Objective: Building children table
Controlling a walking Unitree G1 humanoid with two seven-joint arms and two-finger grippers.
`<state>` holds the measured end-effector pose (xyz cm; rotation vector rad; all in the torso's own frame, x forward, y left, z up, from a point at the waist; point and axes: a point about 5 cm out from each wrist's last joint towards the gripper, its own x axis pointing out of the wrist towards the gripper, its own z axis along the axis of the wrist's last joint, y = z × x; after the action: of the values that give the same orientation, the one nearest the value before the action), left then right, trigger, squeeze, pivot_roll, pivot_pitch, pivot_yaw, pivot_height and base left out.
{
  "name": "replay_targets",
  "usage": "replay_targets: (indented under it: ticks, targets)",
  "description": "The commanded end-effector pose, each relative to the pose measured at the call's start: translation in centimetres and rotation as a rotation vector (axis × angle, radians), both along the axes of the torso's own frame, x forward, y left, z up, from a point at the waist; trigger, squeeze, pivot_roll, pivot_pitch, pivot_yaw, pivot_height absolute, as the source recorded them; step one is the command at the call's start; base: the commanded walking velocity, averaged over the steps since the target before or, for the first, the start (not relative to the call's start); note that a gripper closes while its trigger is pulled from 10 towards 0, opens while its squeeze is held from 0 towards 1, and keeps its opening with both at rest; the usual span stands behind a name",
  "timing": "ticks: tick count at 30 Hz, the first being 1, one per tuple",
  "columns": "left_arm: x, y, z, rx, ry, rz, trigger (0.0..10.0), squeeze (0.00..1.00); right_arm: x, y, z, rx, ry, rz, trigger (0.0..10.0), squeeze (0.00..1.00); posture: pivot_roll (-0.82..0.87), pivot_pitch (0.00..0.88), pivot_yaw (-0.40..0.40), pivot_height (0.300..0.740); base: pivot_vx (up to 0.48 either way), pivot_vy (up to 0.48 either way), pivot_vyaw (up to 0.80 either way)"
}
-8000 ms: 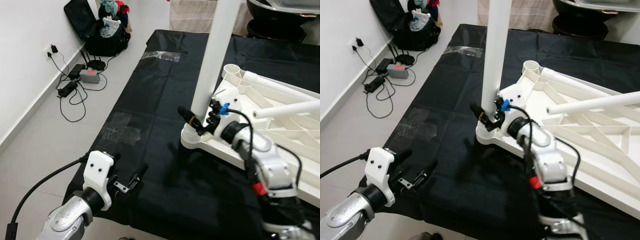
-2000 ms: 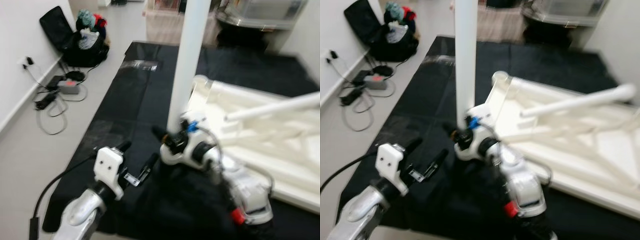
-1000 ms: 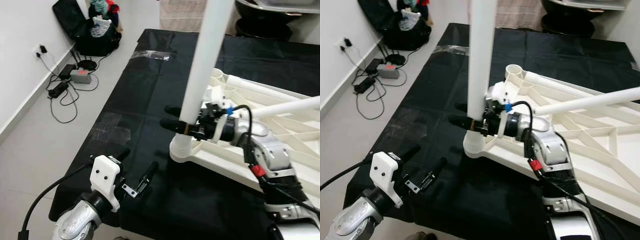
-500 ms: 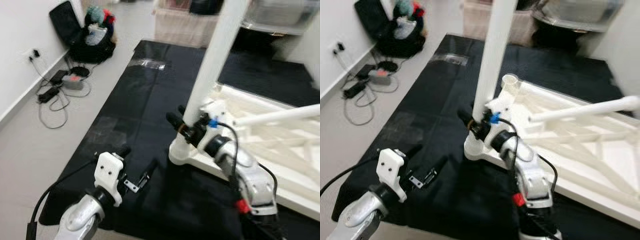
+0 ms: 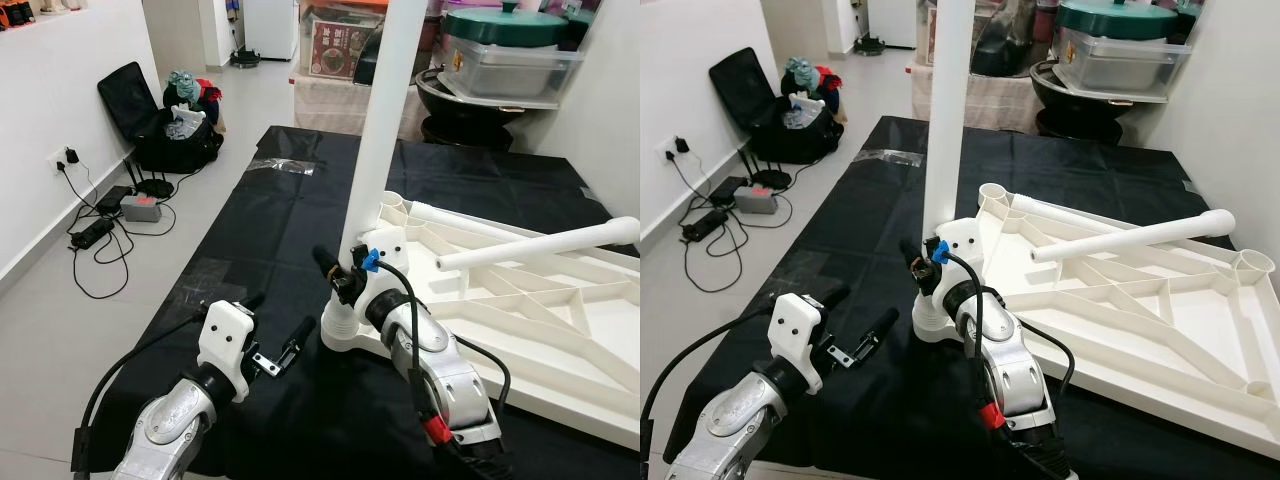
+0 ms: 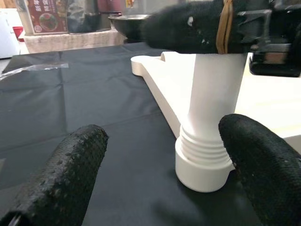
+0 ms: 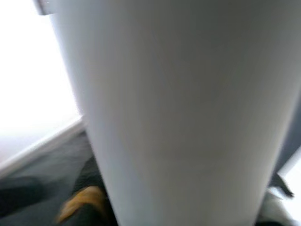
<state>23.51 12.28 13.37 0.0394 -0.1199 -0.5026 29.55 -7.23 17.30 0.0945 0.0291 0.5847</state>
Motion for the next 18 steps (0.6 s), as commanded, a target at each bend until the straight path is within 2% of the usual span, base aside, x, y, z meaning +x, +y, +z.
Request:
replay_targets:
  ticks: [1, 6, 8, 10, 11, 12, 14, 16, 18]
  targets:
    - [-0.4, 0.0, 0.0, 0.006, -0.006, -0.002, 10.0, 0.00, -0.5, 0.6, 0.2, 0.026, 0.006, 0.162, 10.0, 1.00, -0.01, 0.017, -0.057, 0.740, 0.000, 0.000, 0.00]
    - [-0.9, 0.0, 0.3, 0.002, -0.011, -0.006, 10.0, 0.00, -0.1, -0.5, 0.9, 0.005, -0.038, 0.243, 10.0, 1.00, 0.00, 0.048, -0.058, 0.740, 0.000, 0.000, 0.00]
    - [-1.5, 0.0, 0.5, 0.000, -0.016, -0.009, 10.0, 0.00, 0.3, -1.7, 1.7, 0.000, -0.064, 0.356, 10.0, 1.00, 0.01, 0.069, -0.057, 0.740, 0.000, 0.000, 0.00]
    - [-1.5, 0.0, 0.5, 0.000, -0.016, -0.009, 10.0, 0.00, 0.3, -1.7, 1.7, 0.000, -0.064, 0.356, 10.0, 1.00, 0.01, 0.069, -0.057, 0.740, 0.000, 0.000, 0.00]
    - [-2.2, -0.1, 0.9, -0.002, -0.016, -0.013, 10.0, 0.00, 0.9, -3.3, 2.6, -0.046, -0.094, 0.485, 10.0, 1.00, 0.02, 0.117, -0.058, 0.740, 0.000, 0.000, 0.00]
    - [-2.2, -0.1, 0.9, -0.002, -0.016, -0.013, 10.0, 0.00, 0.9, -3.3, 2.6, -0.046, -0.094, 0.485, 10.0, 1.00, 0.02, 0.117, -0.058, 0.740, 0.000, 0.000, 0.00]
    - [-2.8, -0.2, 1.1, -0.003, -0.015, -0.017, 10.0, 0.00, 1.3, -4.6, 3.5, -0.077, -0.105, 0.581, 10.0, 1.00, 0.03, 0.135, -0.058, 0.740, 0.000, 0.000, 0.00]
    - [-3.4, -0.4, 1.5, -0.007, -0.010, -0.027, 10.0, 0.00, 2.6, -5.7, 4.6, -0.085, -0.102, 0.645, 10.0, 1.00, 0.05, 0.176, -0.058, 0.740, 0.000, 0.000, 0.00]
    - [-3.4, -0.4, 1.5, -0.007, -0.010, -0.027, 10.0, 0.00, 2.6, -5.7, 4.6, -0.085, -0.102, 0.645, 10.0, 1.00, 0.05, 0.176, -0.058, 0.740, 0.000, 0.000, 0.00]
